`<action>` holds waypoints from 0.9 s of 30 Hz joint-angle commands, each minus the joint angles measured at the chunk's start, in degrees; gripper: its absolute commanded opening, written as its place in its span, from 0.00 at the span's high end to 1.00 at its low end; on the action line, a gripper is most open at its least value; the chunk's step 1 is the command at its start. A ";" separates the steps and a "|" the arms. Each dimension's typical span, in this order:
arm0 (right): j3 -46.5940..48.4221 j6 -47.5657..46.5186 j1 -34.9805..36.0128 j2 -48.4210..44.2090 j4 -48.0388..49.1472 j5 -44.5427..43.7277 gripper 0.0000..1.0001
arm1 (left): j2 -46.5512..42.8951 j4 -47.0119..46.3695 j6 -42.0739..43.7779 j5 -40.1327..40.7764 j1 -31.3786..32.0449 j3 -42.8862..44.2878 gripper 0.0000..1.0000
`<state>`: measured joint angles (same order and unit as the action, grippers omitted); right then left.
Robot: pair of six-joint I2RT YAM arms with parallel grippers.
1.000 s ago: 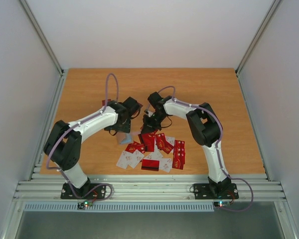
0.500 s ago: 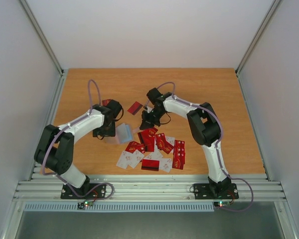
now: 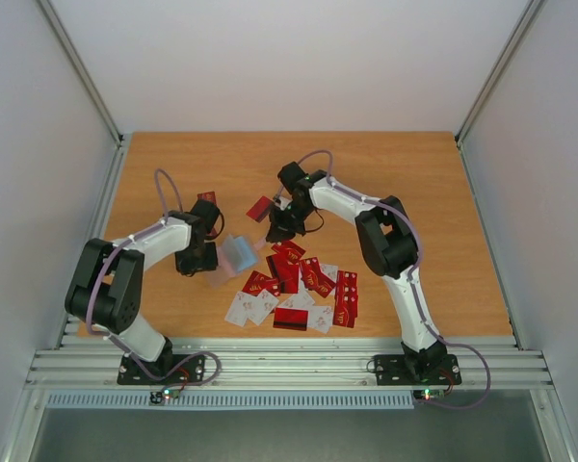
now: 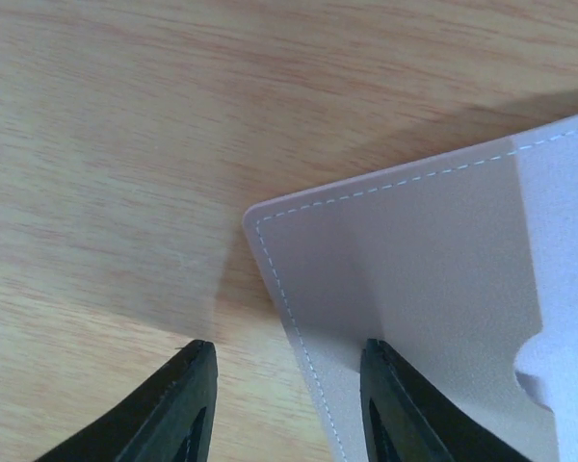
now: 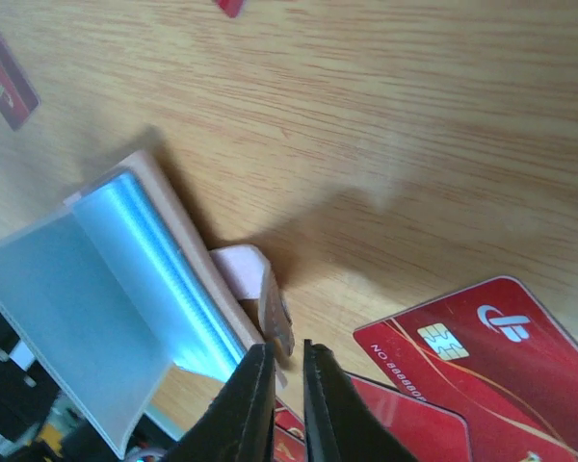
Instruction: Put the credit cards into the card holder
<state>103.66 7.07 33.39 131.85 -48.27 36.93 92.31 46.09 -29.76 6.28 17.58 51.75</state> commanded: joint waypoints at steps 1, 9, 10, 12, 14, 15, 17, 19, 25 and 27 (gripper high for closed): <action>2.04 -2.18 -0.39 -0.02 -3.46 -1.41 0.85 | 0.68 -4.11 0.20 -3.58 -0.29 -1.57 0.57; 2.43 -6.09 -0.18 -5.48 -8.61 -2.76 0.62 | 1.91 -6.97 1.78 -4.99 -0.34 -2.35 0.63; 2.31 -6.16 -0.21 -6.49 -9.17 -3.29 0.60 | 1.87 -7.15 1.93 -5.24 -0.36 -2.35 0.63; 1.66 -8.18 0.04 -8.61 -9.70 -4.31 0.57 | 1.70 -7.72 2.13 -5.50 -0.35 -2.56 0.64; 0.82 -8.38 0.42 -10.62 -9.93 -5.00 0.55 | 1.52 -8.22 2.32 -5.62 -0.27 -2.91 0.64; 0.48 -8.43 0.71 -11.33 -9.92 -5.17 0.54 | 1.51 -8.33 2.54 -5.63 -0.28 -3.04 0.64; 0.32 -8.45 1.43 -12.11 -9.93 -4.99 0.55 | 1.41 -8.28 3.05 -5.58 -0.33 -3.21 0.64; 0.49 -8.11 2.65 -11.83 -9.64 -4.58 0.60 | 1.01 -8.51 3.36 -5.60 -0.33 -3.47 0.64; 3.05 -7.16 5.93 -7.84 -9.17 -4.84 0.75 | 0.18 -8.52 3.09 -6.13 -0.34 -3.71 0.65; 5.04 -7.16 6.72 -5.66 -9.53 -4.98 0.80 | 0.19 -8.13 3.11 -6.12 -0.34 -3.03 0.65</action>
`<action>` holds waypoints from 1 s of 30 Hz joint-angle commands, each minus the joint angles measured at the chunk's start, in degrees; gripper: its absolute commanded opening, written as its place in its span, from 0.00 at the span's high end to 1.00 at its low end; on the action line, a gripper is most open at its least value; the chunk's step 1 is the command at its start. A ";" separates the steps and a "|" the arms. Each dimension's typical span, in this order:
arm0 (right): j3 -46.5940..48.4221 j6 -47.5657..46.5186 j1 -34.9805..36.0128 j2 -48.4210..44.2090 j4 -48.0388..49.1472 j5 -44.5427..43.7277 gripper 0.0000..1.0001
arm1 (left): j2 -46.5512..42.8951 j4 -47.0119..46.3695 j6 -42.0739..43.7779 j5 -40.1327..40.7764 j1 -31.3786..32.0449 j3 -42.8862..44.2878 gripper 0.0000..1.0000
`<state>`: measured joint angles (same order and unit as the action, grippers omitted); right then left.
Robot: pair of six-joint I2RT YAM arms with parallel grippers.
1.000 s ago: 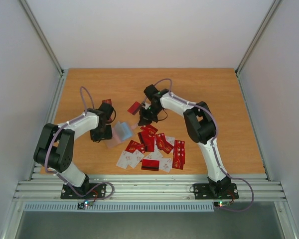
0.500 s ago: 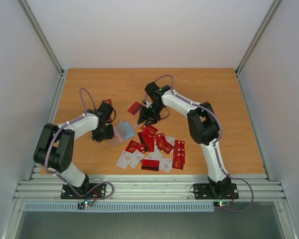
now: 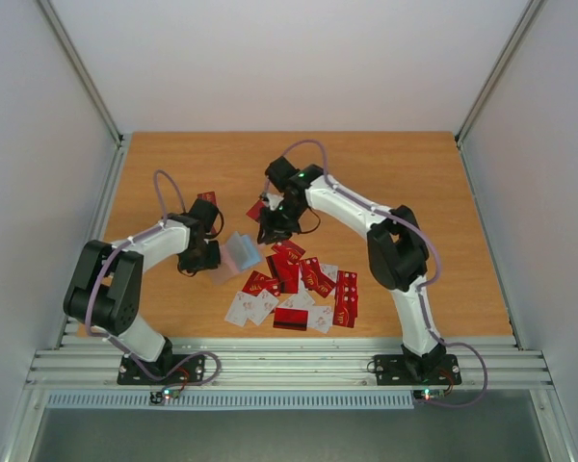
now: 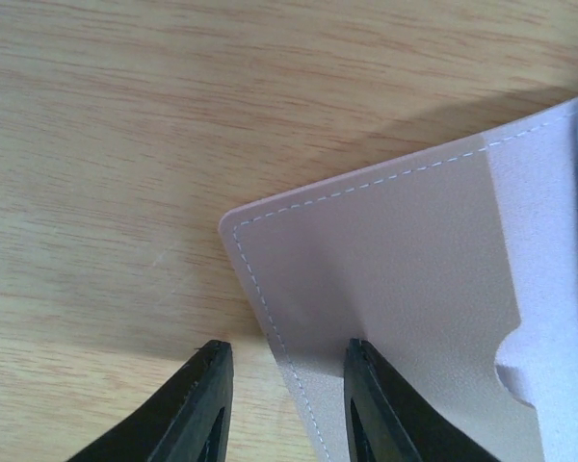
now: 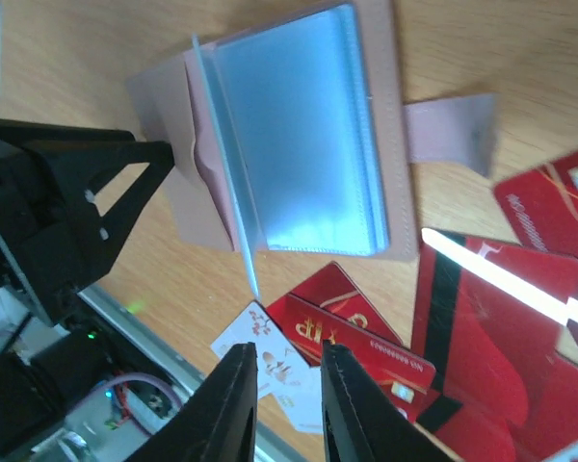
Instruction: Put the credit cards into the card holder
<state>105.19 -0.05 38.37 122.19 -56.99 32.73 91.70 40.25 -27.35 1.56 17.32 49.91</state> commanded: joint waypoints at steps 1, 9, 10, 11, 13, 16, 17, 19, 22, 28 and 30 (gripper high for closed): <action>4.55 -0.03 2.12 5.08 -1.29 -1.01 0.81 | 0.84 -1.97 0.80 -1.43 -0.05 -0.83 0.65; 11.74 -0.51 4.24 12.03 -4.28 -1.05 0.85 | 0.65 -1.12 1.23 -2.51 -0.09 0.11 0.66; 12.81 -0.70 4.55 12.83 -4.65 -0.80 0.85 | 0.58 -1.07 1.31 -2.61 -0.05 0.18 0.65; 14.10 -0.97 4.89 13.78 -5.18 -0.48 0.85 | 0.57 -1.12 1.33 -2.66 -0.08 0.19 0.65; 16.45 -1.46 5.80 14.93 -5.88 0.25 0.85 | 0.55 -1.07 1.42 -2.95 -0.09 0.27 0.66; 18.03 -1.41 7.25 15.84 -5.56 2.53 0.85 | 0.29 -1.09 1.35 -3.25 -0.05 0.57 0.66; 18.21 -1.25 7.70 16.09 -5.21 3.19 0.85 | 0.01 -0.90 1.27 -3.26 -0.08 0.77 0.66; 18.25 -0.82 8.59 16.44 -4.51 4.14 0.85 | -0.87 -0.23 1.16 -3.13 -0.03 1.16 0.65; 18.37 -0.11 9.87 17.44 -4.10 4.93 0.85 | -3.11 1.44 0.96 -3.04 -0.23 1.69 0.65; 17.41 3.10 10.32 18.51 -2.31 5.33 0.85 | -9.94 5.59 -1.54 -3.96 -1.92 1.30 0.61; 17.55 3.87 10.32 19.28 -1.63 4.99 0.85 | -13.53 7.26 -2.62 -3.73 -2.71 1.08 0.59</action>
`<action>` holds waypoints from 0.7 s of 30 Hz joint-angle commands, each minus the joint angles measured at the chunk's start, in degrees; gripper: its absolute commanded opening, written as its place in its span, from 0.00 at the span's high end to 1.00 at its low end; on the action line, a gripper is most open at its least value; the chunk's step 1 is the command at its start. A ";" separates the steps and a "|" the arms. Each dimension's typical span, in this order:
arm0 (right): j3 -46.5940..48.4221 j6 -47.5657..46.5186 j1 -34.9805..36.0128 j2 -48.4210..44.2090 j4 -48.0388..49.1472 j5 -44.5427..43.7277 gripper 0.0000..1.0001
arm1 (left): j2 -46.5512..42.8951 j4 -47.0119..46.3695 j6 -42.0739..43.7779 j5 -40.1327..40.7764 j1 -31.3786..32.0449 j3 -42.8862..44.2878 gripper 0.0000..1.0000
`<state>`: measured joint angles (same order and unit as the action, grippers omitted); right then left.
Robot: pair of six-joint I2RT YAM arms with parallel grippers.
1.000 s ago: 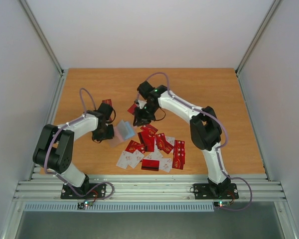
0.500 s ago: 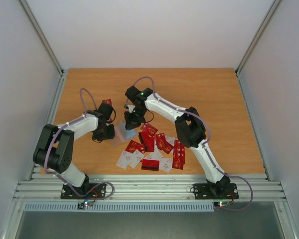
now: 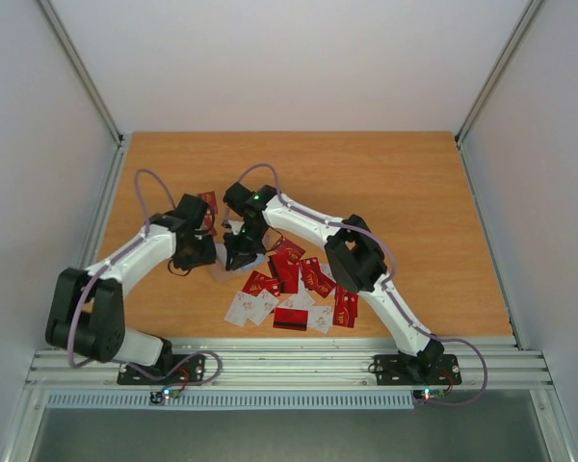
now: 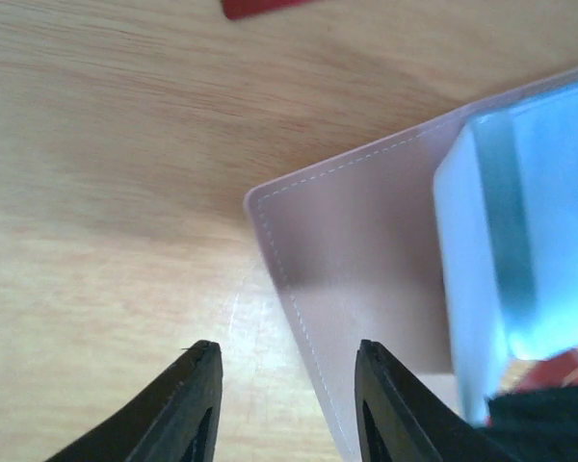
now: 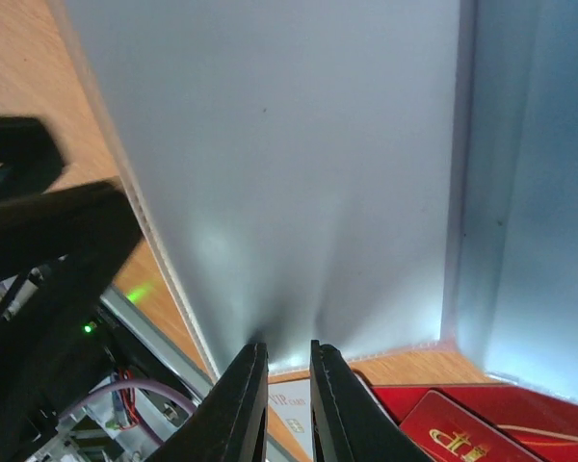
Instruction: Put the credit cards into the card holder
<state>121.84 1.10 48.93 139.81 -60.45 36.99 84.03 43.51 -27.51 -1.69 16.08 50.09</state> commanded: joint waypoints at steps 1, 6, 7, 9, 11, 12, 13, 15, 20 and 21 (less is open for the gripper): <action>1.07 3.10 -0.24 2.19 1.96 0.52 0.85 | -7.48 4.78 -3.06 -0.33 -1.76 0.89 0.57; 1.87 3.88 -0.28 4.41 1.62 -0.43 0.85 | -12.26 4.49 -5.86 -2.55 -2.27 0.04 0.52; 1.94 3.90 -0.31 4.66 1.64 -0.43 0.85 | -12.16 3.24 -5.89 -4.08 -2.22 -0.37 0.51; 2.15 4.10 -0.39 5.04 1.56 -0.39 0.85 | -10.97 -0.41 -6.05 -8.29 -2.44 -0.97 0.51; 2.20 4.09 -0.41 5.08 1.51 -0.39 0.85 | -9.27 -3.32 -6.58 -11.56 -2.54 -1.48 0.51; 2.32 3.95 -0.41 4.90 1.41 -0.57 0.85 | -8.29 -4.50 -7.03 -12.84 -2.54 -1.68 0.51; 2.32 3.91 -0.53 4.67 1.24 -0.72 0.85 | -7.37 -5.44 -7.21 -13.71 -2.56 -1.85 0.51; 2.14 3.82 -0.74 3.55 1.20 -1.18 0.85 | -5.76 -6.92 -7.71 -14.76 -2.59 -2.23 0.52; 1.62 3.91 -1.44 0.36 1.21 -1.75 0.85 | -2.85 -9.98 -7.41 -15.93 -2.62 -3.44 0.58; 1.53 3.97 -1.51 -0.40 1.18 -1.78 0.85 | -2.18 -10.44 -7.11 -16.27 -2.64 -3.45 0.59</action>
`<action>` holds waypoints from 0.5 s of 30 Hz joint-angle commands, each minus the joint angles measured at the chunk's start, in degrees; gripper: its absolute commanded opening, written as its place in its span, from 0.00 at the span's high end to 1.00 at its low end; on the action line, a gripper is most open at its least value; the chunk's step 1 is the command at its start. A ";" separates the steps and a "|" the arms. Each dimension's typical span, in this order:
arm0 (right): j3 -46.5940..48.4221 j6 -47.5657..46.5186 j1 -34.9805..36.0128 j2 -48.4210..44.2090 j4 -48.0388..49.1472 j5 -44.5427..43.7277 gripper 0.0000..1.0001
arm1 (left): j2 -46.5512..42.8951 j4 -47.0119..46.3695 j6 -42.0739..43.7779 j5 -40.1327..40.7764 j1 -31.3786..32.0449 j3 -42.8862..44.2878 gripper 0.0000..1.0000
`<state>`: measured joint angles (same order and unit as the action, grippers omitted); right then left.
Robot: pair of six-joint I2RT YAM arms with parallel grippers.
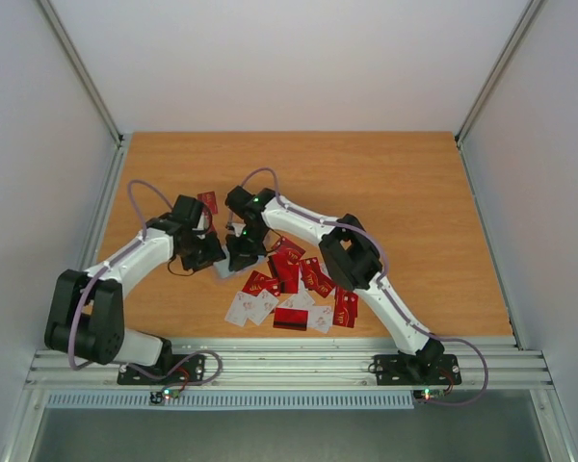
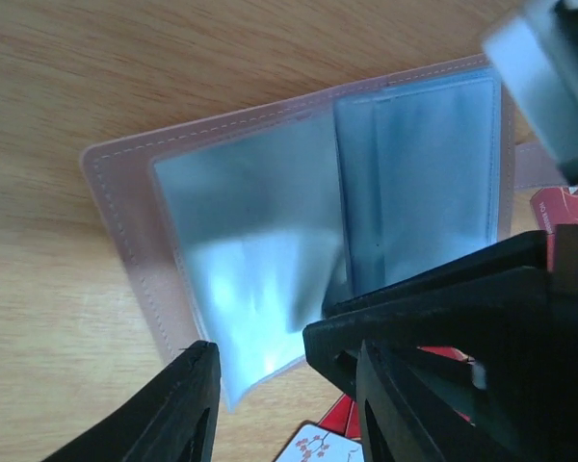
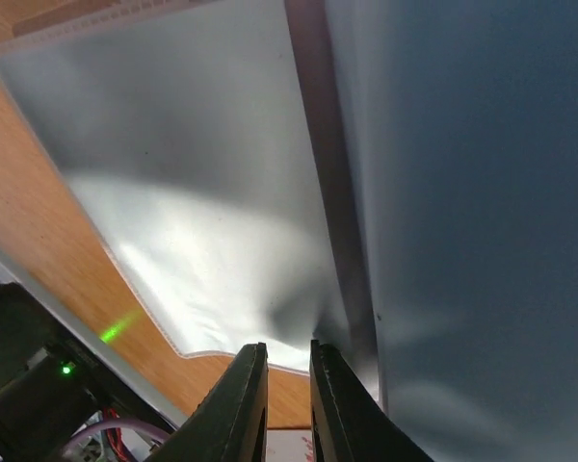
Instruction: Put the credit cards into the card holder
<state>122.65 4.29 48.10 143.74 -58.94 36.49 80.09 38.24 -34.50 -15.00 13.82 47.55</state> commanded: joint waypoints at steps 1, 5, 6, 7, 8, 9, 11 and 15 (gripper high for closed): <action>0.54 0.80 -0.73 -5.18 -0.28 -1.45 0.85 | 2.59 -5.63 0.31 -3.47 -0.34 -0.96 0.59; -1.16 0.74 -0.95 -8.77 -0.27 -2.34 0.85 | 4.71 -6.88 1.50 -4.62 -0.38 -0.58 0.60; -1.79 0.73 -1.03 -9.73 -0.30 -2.77 0.85 | 4.84 -7.00 1.75 -4.75 -0.40 -0.55 0.60; -2.56 0.62 -1.11 -10.80 -0.42 -3.37 0.85 | 4.99 -6.91 1.92 -4.81 -0.34 -0.41 0.60; -3.18 0.35 -1.28 -11.80 -0.68 -3.97 0.85 | 5.01 -6.84 2.26 -4.97 -0.35 -0.25 0.60; -3.99 0.10 -1.40 -12.91 -1.07 -4.71 0.85 | 4.96 -6.72 2.56 -5.15 -0.32 -0.12 0.60; -6.55 -0.60 -1.72 -16.13 -1.35 -6.09 0.85 | 4.90 -5.95 3.46 -5.13 -0.30 0.64 0.60; -17.11 -1.30 -2.94 -23.80 0.44 -8.48 0.83 | 4.82 -4.15 5.39 -5.41 -0.37 2.39 0.60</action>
<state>113.43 3.99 46.22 126.96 -58.74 31.38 84.84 34.11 -32.23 -19.09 13.72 47.27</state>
